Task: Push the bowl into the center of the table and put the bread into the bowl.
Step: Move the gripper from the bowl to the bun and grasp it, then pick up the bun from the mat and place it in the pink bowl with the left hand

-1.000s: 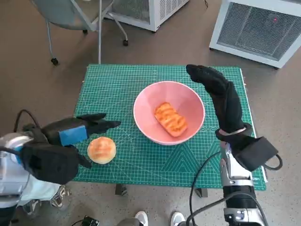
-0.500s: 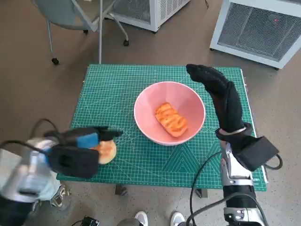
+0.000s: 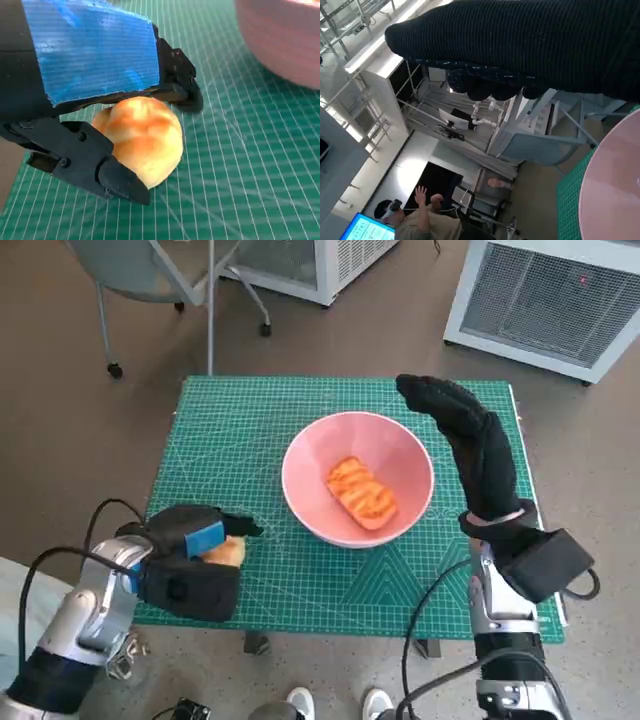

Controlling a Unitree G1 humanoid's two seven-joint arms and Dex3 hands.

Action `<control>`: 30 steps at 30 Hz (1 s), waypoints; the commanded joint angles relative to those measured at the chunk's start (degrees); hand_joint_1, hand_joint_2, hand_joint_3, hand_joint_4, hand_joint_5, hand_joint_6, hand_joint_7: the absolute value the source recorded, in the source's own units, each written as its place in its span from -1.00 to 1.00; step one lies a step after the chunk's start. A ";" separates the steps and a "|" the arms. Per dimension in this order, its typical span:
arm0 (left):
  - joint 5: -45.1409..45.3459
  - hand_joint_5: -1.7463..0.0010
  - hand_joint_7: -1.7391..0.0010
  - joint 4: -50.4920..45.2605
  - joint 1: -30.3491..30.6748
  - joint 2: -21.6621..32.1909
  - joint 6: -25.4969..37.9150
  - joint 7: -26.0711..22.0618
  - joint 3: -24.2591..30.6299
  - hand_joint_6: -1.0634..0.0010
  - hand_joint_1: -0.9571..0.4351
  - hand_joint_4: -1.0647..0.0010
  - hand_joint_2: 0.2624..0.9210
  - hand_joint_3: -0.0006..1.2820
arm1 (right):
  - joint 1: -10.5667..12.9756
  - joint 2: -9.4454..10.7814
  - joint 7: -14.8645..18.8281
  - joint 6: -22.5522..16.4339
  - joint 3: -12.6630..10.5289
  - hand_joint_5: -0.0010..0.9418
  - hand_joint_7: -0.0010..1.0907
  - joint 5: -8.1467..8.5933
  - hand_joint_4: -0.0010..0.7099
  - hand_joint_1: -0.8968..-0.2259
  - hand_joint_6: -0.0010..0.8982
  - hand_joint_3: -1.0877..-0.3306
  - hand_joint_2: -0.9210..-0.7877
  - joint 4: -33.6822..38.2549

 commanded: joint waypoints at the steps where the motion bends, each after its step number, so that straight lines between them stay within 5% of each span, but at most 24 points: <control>1: -1.66 -0.26 -0.42 0.26 0.50 1.48 -2.97 -0.41 1.33 -0.11 0.38 -0.32 0.92 -0.81 | 1.31 -0.33 0.37 0.92 -0.13 -1.00 -0.02 0.47 -0.48 -0.26 -1.00 -0.12 -1.00 -0.06; 12: -9.87 -0.29 -0.49 -3.37 -1.64 2.77 -5.89 -2.91 8.07 -0.06 0.38 -0.26 0.98 -0.82 | 1.68 -0.27 -0.04 1.48 -0.32 -1.00 -0.03 0.28 -0.48 -0.26 -1.00 -0.12 -1.00 -0.93; 15: -11.55 -0.39 -0.59 -4.20 -2.71 2.73 -6.17 -2.78 9.87 0.10 0.38 -0.11 0.99 -0.72 | 1.69 -0.32 -0.04 1.55 -0.44 -1.00 -0.03 0.29 -0.49 -0.26 -1.00 -0.13 -1.00 -0.99; 30: -13.50 -0.54 -0.33 -9.11 -13.58 -2.70 -3.37 2.53 13.84 -0.05 0.38 -0.14 1.00 -0.78 | 1.73 -0.44 0.03 1.41 -0.83 -1.00 -0.03 0.27 -0.49 -0.25 -1.00 -0.13 -1.00 -0.81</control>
